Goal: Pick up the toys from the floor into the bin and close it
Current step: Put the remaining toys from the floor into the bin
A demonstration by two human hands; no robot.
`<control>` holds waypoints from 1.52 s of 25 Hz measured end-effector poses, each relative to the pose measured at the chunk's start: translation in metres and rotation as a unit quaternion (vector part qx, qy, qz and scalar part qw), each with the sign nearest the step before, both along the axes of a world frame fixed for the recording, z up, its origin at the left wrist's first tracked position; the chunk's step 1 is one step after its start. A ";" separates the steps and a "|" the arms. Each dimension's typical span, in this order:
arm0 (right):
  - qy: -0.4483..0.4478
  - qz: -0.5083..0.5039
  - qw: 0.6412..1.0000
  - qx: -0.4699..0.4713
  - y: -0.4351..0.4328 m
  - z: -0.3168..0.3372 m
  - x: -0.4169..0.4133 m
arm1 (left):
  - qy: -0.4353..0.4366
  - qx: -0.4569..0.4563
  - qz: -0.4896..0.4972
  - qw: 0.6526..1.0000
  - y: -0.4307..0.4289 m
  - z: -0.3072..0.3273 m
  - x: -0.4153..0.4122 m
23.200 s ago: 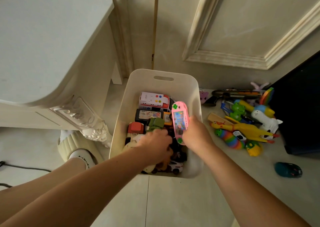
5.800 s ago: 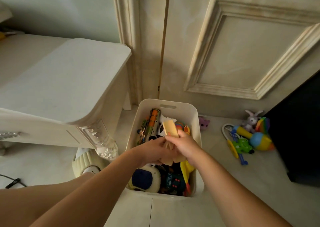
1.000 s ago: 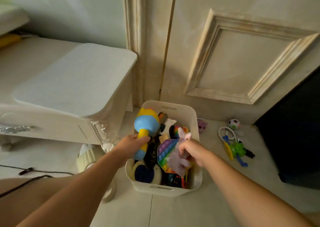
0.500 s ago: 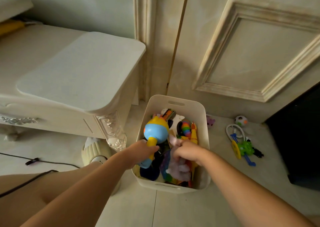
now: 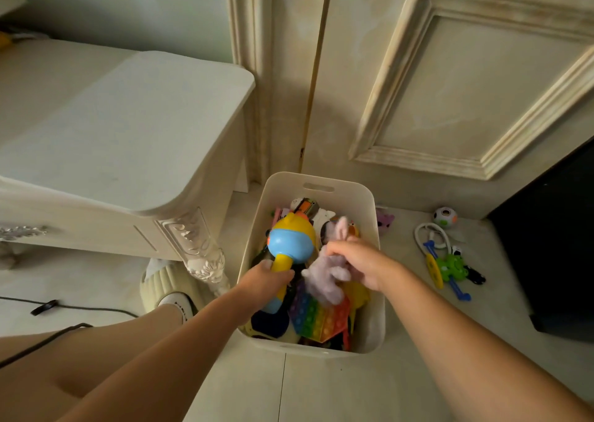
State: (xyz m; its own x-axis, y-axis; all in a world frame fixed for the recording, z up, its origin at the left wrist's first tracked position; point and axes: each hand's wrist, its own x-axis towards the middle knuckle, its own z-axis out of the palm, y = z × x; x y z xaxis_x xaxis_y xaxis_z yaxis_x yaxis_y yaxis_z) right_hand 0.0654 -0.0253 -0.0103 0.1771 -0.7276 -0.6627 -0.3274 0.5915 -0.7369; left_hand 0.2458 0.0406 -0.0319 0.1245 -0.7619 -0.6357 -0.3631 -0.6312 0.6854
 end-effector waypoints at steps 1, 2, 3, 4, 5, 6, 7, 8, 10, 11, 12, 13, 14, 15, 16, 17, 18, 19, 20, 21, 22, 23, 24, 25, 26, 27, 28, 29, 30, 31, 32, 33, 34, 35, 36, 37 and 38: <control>-0.004 0.027 1.000 0.003 0.002 -0.007 0.002 | 0.024 -0.012 0.039 0.999 -0.001 0.000 0.001; 0.011 0.048 0.998 -0.024 0.003 -0.014 0.005 | 0.046 -0.030 0.072 0.996 -0.002 0.001 0.001; 0.049 0.058 0.994 -0.074 0.006 -0.019 0.010 | 0.059 -0.048 0.096 0.993 -0.003 0.002 0.003; 0.104 0.059 0.983 -0.138 0.010 -0.024 0.016 | 0.066 -0.063 0.113 0.989 -0.004 0.004 0.004; 0.174 0.059 0.960 -0.210 0.013 -0.030 0.022 | 0.072 -0.073 0.126 0.987 -0.005 0.005 0.006; 0.232 0.069 0.935 -0.258 0.018 -0.034 0.027 | 0.078 -0.080 0.135 0.985 -0.005 0.005 0.006; 0.266 0.089 0.920 -0.273 0.023 -0.037 0.030 | 0.079 -0.084 0.136 0.984 -0.006 0.005 0.007; 0.284 0.122 0.914 -0.262 0.027 -0.040 0.033 | 0.077 -0.088 0.132 0.984 -0.006 0.005 0.007; 0.313 0.170 0.909 -0.217 0.017 -0.038 0.031 | 0.064 -0.091 0.111 0.988 -0.006 0.004 0.006; 0.307 0.159 0.918 -0.194 0.005 -0.031 0.030 | 0.054 -0.096 0.094 0.989 -0.008 0.006 0.004; 0.268 0.111 0.942 -0.170 -0.007 -0.018 0.029 | 0.043 -0.106 0.074 0.991 -0.012 0.009 -0.001; 0.181 0.049 0.972 -0.139 -0.019 -0.005 0.029 | 0.031 -0.119 0.047 0.991 -0.017 0.013 -0.006; 0.061 -0.021 0.993 -0.099 -0.028 0.003 0.031 | 0.019 -0.138 0.013 0.990 -0.024 0.019 -0.013; -0.040 -0.082 0.994 -0.056 -0.034 0.006 0.033 | 0.006 -0.160 -0.025 0.987 -0.031 0.023 -0.019; -0.102 -0.126 0.986 -0.038 -0.036 0.008 0.034 | -0.006 -0.185 -0.063 0.981 -0.039 0.025 -0.025; -0.126 -0.155 0.979 -0.041 -0.039 0.007 0.032 | -0.018 -0.207 -0.094 0.974 -0.046 0.027 -0.030; -0.127 -0.183 0.973 -0.054 -0.042 0.005 0.027 | -0.031 -0.227 -0.118 0.966 -0.052 0.026 -0.033; -0.105 -0.209 0.970 -0.067 -0.047 0.001 0.020 | -0.042 -0.245 -0.133 0.959 -0.057 0.023 -0.034; -0.071 -0.229 0.967 -0.082 -0.051 -0.002 0.013 | -0.050 -0.258 -0.138 0.955 -0.062 0.017 -0.032; -0.032 -0.236 0.965 -0.107 -0.055 -0.007 0.006 | -0.063 -0.255 -0.146 0.954 -0.063 0.011 -0.030; 0.003 -0.232 0.963 -0.139 -0.057 -0.012 0.001 | -0.086 -0.229 -0.173 0.954 -0.064 0.003 -0.028; 0.039 -0.221 0.959 -0.170 -0.059 -0.017 -0.002 | -0.119 -0.187 -0.224 0.949 -0.063 -0.006 -0.026; 0.080 -0.199 0.956 -0.199 -0.058 -0.023 -0.001 | -0.161 -0.153 -0.279 0.934 -0.062 -0.014 -0.026; 0.136 -0.160 0.952 -0.223 -0.057 -0.030 0.000 | -0.207 -0.127 -0.319 0.916 -0.060 -0.021 -0.027; 0.207 -0.104 0.942 -0.243 -0.053 -0.035 0.003 | -0.251 -0.116 -0.339 0.899 -0.061 -0.027 -0.030; 0.288 -0.041 0.922 -0.255 -0.047 -0.041 0.006 | -0.286 -0.110 -0.344 0.888 -0.063 -0.031 -0.033; 0.354 0.009 0.894 -0.275 -0.039 -0.048 0.008 | -0.313 -0.105 -0.341 0.880 -0.065 -0.035 -0.036; 0.390 0.036 0.870 -0.300 -0.033 -0.055 0.009 | -0.335 -0.102 -0.336 0.874 -0.067 -0.038 -0.038; 0.405 0.040 0.856 -0.319 -0.028 -0.059 0.010 | -0.352 -0.098 -0.328 0.871 -0.070 -0.042 -0.040; 0.409 0.034 0.851 -0.329 -0.026 -0.063 0.011 | -0.360 -0.091 -0.320 0.872 -0.072 -0.044 -0.041; 0.415 0.028 0.846 -0.333 -0.026 -0.066 0.011 | -0.360 -0.085 -0.319 0.872 -0.074 -0.046 -0.042; 0.423 0.029 0.843 -0.332 -0.027 -0.067 0.010 | -0.356 -0.077 -0.320 0.874 -0.076 -0.046 -0.042; 0.428 0.035 0.843 -0.324 -0.029 -0.066 0.009 | -0.351 -0.070 -0.324 0.876 -0.078 -0.045 -0.042; 0.421 0.037 0.851 -0.311 -0.030 -0.064 0.008 | -0.343 -0.061 -0.330 0.877 -0.080 -0.044 -0.042; 0.403 0.035 0.868 -0.288 -0.031 -0.062 0.008 | -0.339 -0.051 -0.336 0.877 -0.081 -0.040 -0.041; 0.378 0.031 0.888 -0.261 -0.031 -0.058 0.007 | -0.340 -0.043 -0.341 0.875 -0.081 -0.035 -0.040; 0.352 0.024 0.907 -0.231 -0.031 -0.055 0.005 | -0.342 -0.039 -0.342 0.874 -0.081 -0.030 -0.038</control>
